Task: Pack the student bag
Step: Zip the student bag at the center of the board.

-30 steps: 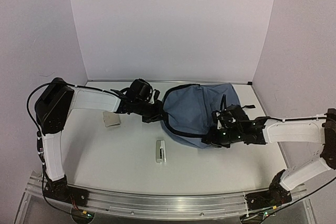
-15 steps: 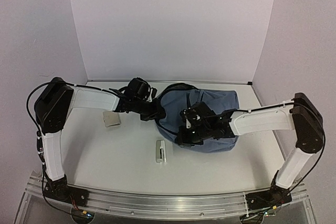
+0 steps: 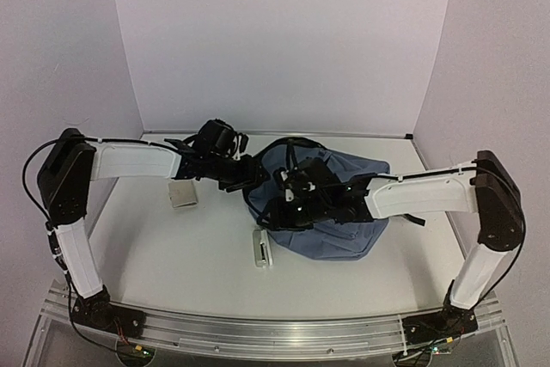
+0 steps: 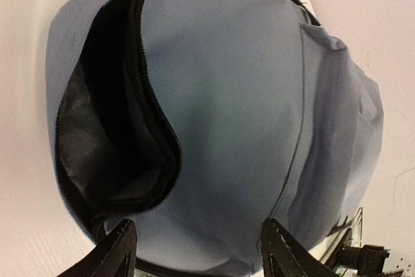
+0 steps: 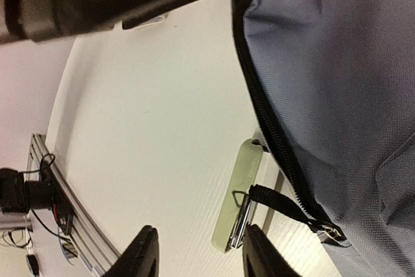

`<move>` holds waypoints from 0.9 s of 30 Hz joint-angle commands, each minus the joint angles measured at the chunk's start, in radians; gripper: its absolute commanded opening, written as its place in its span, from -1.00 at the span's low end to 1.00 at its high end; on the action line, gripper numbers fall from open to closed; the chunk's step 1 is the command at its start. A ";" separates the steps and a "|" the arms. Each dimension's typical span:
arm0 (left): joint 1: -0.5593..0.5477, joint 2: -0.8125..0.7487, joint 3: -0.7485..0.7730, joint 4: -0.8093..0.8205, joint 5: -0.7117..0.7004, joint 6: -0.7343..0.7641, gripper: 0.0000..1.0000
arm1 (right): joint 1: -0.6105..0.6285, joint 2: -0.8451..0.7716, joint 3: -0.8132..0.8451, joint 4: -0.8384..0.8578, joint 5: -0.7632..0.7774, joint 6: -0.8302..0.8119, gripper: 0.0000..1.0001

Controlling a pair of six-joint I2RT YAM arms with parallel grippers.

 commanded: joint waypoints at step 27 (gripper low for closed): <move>-0.235 -0.070 -0.209 0.094 -0.087 0.102 0.04 | -0.090 -0.499 -0.262 -0.087 0.235 0.056 0.42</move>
